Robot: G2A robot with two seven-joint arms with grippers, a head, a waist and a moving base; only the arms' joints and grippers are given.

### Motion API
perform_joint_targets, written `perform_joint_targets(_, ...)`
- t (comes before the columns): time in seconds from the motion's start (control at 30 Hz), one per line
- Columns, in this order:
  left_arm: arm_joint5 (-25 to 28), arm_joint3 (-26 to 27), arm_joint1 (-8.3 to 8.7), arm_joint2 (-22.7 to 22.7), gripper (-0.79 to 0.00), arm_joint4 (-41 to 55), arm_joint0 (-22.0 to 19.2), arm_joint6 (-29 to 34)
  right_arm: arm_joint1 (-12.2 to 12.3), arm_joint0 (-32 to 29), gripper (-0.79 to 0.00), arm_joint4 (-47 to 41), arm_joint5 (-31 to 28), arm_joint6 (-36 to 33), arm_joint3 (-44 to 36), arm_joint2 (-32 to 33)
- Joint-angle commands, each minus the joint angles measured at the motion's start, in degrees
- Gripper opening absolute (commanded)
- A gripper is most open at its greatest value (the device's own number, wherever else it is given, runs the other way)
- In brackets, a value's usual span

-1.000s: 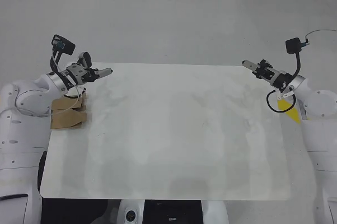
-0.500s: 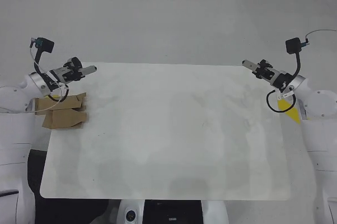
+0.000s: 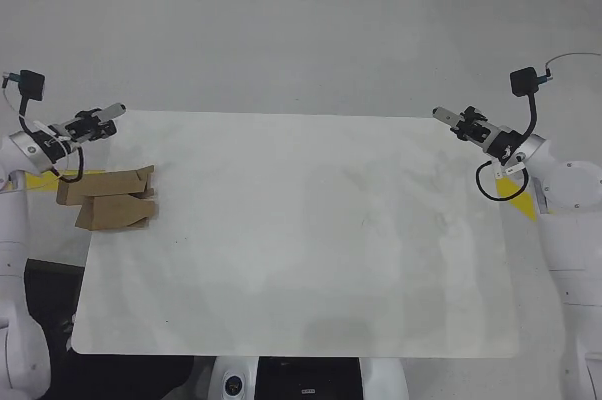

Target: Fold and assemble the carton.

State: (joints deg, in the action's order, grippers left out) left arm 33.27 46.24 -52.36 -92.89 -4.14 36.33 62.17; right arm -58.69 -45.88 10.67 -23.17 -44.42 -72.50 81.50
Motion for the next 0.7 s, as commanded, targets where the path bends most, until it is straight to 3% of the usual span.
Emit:
perform_joint_targets(0.0,0.3,-2.8,0.48,-0.4,0.000,-0.4,-1.4,0.2,0.0,0.0,0.000,0.0,0.0,0.0,0.0,0.0)
perform_joint_targets(0.27,0.1,-12.3,3.14,-3.2,0.000,-4.2,-5.8,-0.5,0.0,0.0,0.000,0.0,0.0,0.0,0.0,0.0)
perform_joint_targets(0.67,-0.2,-21.5,7.18,-5.5,0.000,-8.8,-9.1,-0.8,0.0,0.0,0.000,0.0,0.0,0.0,0.0,0.0)
